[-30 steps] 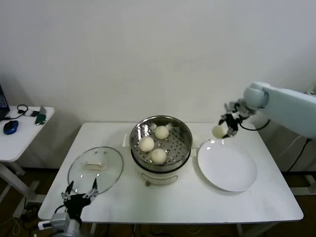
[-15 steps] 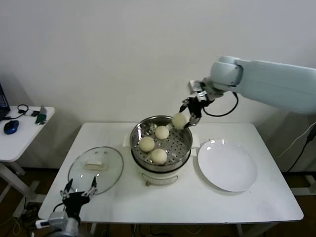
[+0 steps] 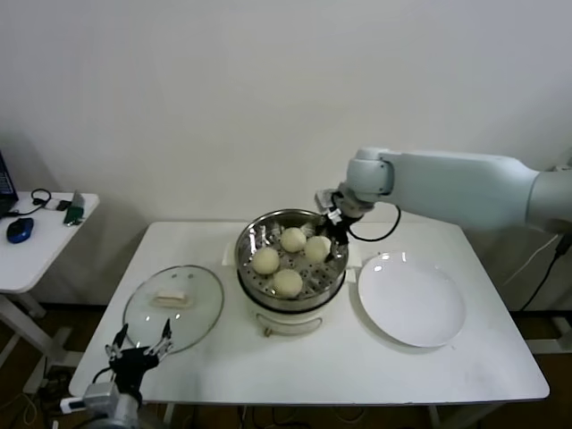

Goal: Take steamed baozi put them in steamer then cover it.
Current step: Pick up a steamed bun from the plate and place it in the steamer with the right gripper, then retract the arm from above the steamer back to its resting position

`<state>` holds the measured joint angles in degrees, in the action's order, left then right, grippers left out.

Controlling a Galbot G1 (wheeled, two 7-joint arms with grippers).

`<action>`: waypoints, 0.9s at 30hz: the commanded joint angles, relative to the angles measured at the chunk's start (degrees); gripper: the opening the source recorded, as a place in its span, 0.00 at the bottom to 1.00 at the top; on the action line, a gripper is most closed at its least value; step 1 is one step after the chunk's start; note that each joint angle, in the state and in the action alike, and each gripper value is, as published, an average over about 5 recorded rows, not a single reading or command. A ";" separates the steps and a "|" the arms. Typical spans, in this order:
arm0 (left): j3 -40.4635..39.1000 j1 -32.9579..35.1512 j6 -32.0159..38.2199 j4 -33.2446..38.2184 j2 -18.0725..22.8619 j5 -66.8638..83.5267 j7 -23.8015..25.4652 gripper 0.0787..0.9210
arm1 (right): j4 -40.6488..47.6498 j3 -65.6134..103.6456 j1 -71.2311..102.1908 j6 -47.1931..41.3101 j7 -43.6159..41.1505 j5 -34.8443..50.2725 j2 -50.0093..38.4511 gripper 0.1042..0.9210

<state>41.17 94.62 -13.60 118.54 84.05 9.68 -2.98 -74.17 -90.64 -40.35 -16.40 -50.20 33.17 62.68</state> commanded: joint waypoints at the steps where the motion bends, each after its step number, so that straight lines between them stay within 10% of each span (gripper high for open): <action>1: 0.00 -0.15 0.02 -0.30 -0.01 0.04 -0.02 0.88 | 3.51 -0.34 5.66 -0.53 0.83 -3.32 2.01 0.72; 22: 0.33 -0.52 0.13 -0.39 -0.35 -0.17 -0.05 0.88 | 7.44 7.60 -2.20 3.98 -6.48 9.21 -1.45 0.88; 27: 0.16 -1.12 0.63 -0.31 -0.60 0.05 -0.92 0.88 | 5.22 14.16 -2.59 2.15 3.81 16.72 -8.23 0.88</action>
<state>41.40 93.81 -13.35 118.20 83.54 9.65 -3.24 -67.98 -84.26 -39.97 -13.92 -52.80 38.80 61.78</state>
